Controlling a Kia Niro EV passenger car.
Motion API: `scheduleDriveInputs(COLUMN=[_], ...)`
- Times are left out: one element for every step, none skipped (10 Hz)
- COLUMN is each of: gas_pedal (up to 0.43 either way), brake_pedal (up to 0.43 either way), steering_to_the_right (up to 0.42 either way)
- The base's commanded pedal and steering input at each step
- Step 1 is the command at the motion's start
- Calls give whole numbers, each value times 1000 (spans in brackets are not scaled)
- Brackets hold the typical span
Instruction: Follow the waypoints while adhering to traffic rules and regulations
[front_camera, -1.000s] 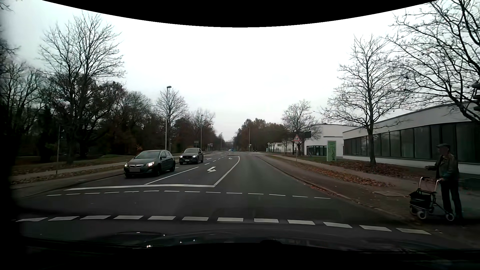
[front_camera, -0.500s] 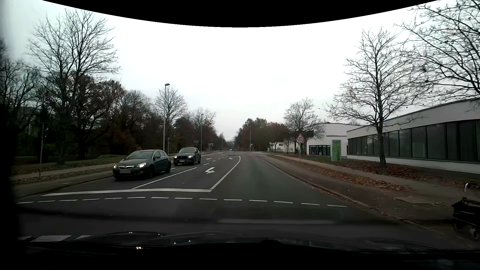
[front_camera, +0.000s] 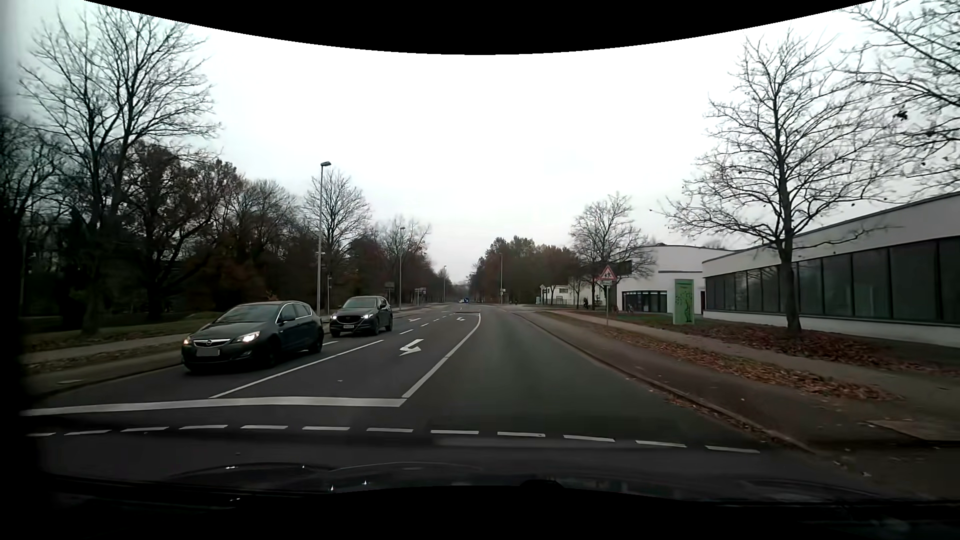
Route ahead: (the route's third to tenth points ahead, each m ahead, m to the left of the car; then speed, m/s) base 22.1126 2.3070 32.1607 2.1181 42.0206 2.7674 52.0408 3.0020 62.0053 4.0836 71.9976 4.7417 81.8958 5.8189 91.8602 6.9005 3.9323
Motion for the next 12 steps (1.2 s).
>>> scheduleDriveInputs(gas_pedal=[370,370,370,370,370,370,370,370,370,370,370,370], brake_pedal=[0,0,0,0,0,0,0,0,0,0,0,0], steering_to_the_right=[1,1,1,1,1,1,1,1,1,1,1,1])
